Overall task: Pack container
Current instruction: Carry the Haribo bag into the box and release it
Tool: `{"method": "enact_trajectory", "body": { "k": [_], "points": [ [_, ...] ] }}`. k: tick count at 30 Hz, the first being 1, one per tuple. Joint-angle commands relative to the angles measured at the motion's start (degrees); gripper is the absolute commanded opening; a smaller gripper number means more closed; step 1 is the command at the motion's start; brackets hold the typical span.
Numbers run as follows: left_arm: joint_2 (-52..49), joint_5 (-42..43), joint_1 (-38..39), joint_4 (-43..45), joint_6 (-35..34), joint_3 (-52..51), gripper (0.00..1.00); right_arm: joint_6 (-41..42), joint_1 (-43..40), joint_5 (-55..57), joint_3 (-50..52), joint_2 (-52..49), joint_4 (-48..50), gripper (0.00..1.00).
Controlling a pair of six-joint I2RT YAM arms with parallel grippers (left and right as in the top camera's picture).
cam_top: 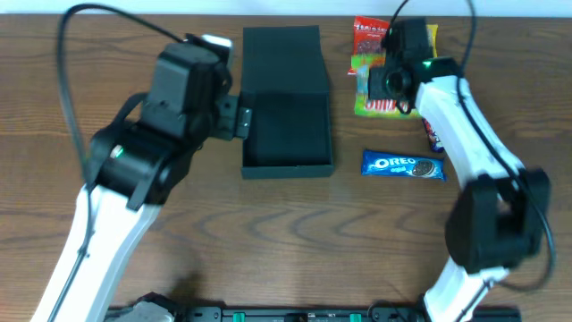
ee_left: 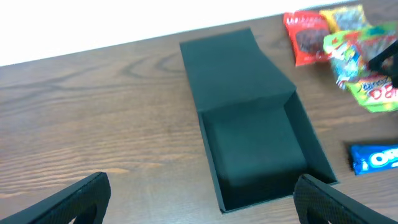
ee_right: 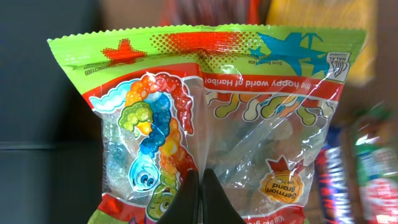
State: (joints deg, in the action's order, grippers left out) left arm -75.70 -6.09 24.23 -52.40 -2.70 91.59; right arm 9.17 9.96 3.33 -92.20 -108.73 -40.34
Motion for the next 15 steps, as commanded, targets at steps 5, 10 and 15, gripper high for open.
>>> {"method": "enact_trajectory", "body": {
  "k": [5, 10, 15],
  "points": [
    [7.1, -1.4, 0.1, -3.3, 1.0, 0.2, 0.95, -10.6, 9.3, -7.7, -1.8, 8.8, -2.9, 0.01],
    [11.8, -1.4, 0.1, -5.0, 1.1, 0.2, 0.95, -38.4, 14.9, -23.8, -1.5, 7.1, -9.8, 0.01],
    [16.5, -1.6, 0.1, -6.9, 1.5, 0.2, 0.95, -53.7, 17.9, -24.9, -1.3, 4.2, -11.8, 0.01]
  ]
}}
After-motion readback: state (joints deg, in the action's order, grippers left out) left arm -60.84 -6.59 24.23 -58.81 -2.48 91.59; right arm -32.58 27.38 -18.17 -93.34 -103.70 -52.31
